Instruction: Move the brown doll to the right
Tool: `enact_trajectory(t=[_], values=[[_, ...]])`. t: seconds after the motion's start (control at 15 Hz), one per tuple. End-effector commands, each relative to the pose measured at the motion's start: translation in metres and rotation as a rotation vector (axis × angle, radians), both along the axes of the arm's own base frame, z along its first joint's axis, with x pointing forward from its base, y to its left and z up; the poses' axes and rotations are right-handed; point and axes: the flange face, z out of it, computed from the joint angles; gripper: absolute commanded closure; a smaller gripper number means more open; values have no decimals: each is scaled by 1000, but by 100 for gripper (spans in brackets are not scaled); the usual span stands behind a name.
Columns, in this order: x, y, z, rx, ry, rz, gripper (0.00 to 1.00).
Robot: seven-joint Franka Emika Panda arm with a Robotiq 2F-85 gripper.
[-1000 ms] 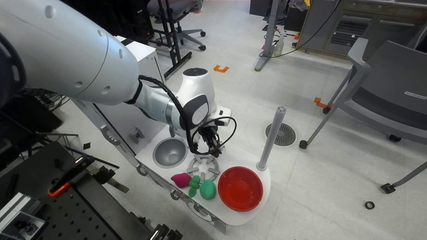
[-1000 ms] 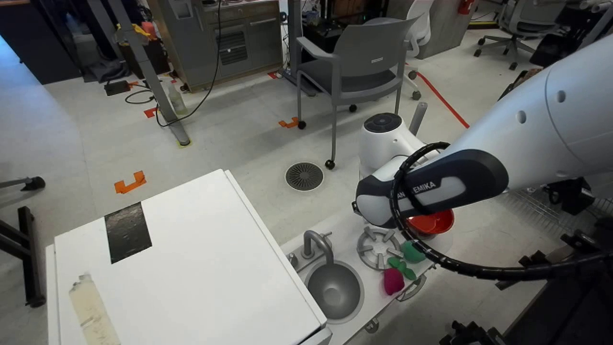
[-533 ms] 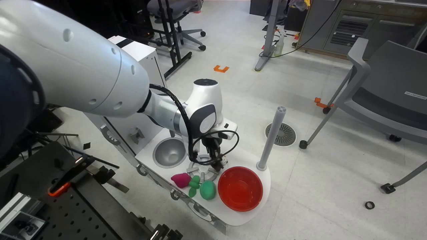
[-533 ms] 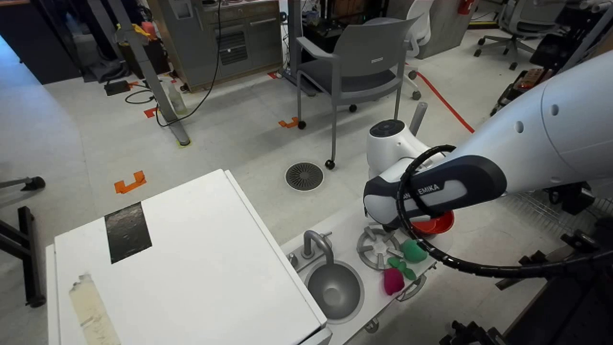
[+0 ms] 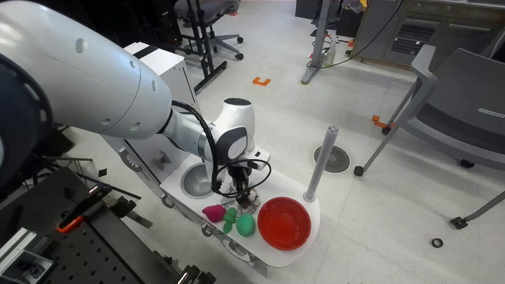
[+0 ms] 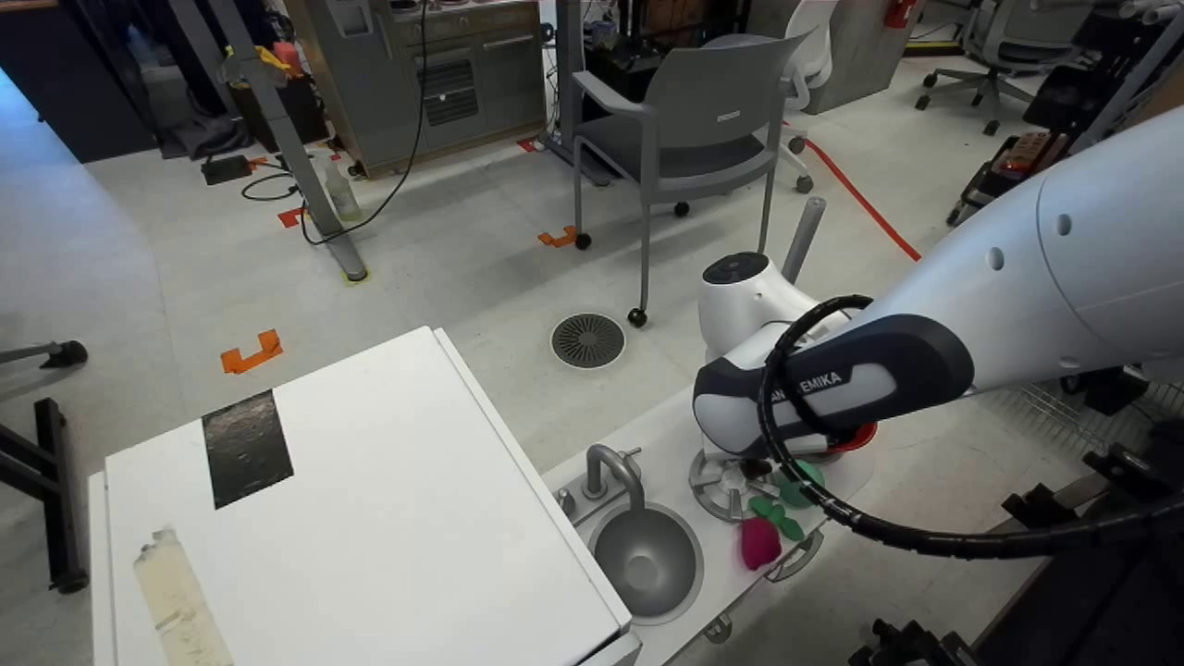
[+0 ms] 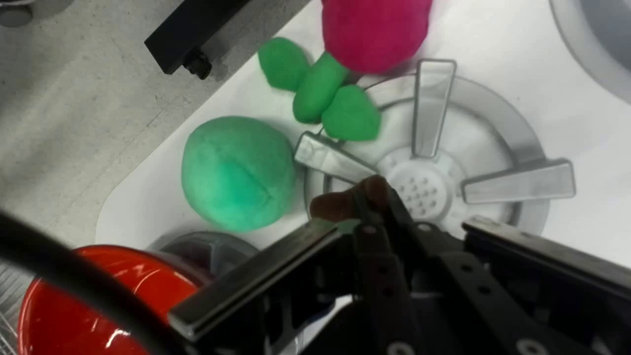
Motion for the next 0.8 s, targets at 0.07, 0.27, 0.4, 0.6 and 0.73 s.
enact_trajectory(t=[0.07,0.27,0.4,0.6,0.73], values=[[-7,17,-4,11,33,12,68],[-8,15,-5,4,37,0,54],[-9,15,-5,6,51,4,39],[-7,28,0,73,98,59,18],[-10,41,12,142,143,113,3]])
